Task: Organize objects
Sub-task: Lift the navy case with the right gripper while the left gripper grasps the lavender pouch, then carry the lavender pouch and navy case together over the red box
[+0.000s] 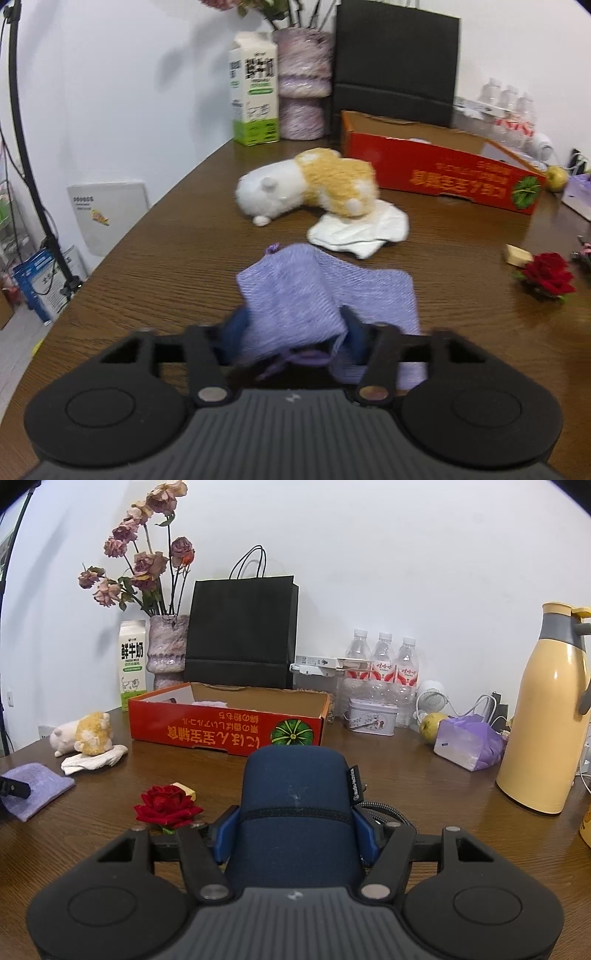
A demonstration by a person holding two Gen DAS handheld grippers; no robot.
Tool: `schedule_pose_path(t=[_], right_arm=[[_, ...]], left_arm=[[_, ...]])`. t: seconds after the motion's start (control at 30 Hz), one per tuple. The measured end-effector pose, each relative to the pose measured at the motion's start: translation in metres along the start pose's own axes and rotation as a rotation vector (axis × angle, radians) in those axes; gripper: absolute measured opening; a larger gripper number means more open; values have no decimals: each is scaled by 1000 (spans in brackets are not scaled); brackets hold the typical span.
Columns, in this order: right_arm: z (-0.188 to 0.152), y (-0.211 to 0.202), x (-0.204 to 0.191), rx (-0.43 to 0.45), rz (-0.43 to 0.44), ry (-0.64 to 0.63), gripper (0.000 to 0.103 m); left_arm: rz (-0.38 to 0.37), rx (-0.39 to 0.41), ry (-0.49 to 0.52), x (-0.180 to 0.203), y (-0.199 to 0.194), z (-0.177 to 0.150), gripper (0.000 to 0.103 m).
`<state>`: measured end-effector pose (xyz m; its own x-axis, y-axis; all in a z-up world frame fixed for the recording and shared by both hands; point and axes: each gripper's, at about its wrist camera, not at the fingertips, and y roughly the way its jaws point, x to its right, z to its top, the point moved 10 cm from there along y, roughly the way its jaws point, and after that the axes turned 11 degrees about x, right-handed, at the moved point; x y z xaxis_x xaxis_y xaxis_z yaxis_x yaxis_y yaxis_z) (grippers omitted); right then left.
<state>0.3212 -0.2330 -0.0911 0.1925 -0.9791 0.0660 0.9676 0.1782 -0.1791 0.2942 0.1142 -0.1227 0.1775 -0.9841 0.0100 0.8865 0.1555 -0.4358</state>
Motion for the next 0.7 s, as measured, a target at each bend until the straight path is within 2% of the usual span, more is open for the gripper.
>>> schedule_pose_path(t=[0.03, 0.1, 0.13, 0.5, 0.7], right_arm=[[0, 0, 0, 1, 1, 0, 62], [1, 0, 0, 3, 2, 1, 62], [1, -1, 0, 3, 3, 3, 62], [1, -2, -1, 14, 11, 6, 62], [2, -5, -3, 22, 21, 6, 62]], left_arm=[[-10, 3, -1, 3, -2, 0, 27], [-28, 7, -8, 9, -5, -2, 14], [-31, 7, -11, 11, -7, -2, 11], [-22, 30, -61, 24, -27, -8, 9], [-29, 97, -41, 43, -46, -5, 9]])
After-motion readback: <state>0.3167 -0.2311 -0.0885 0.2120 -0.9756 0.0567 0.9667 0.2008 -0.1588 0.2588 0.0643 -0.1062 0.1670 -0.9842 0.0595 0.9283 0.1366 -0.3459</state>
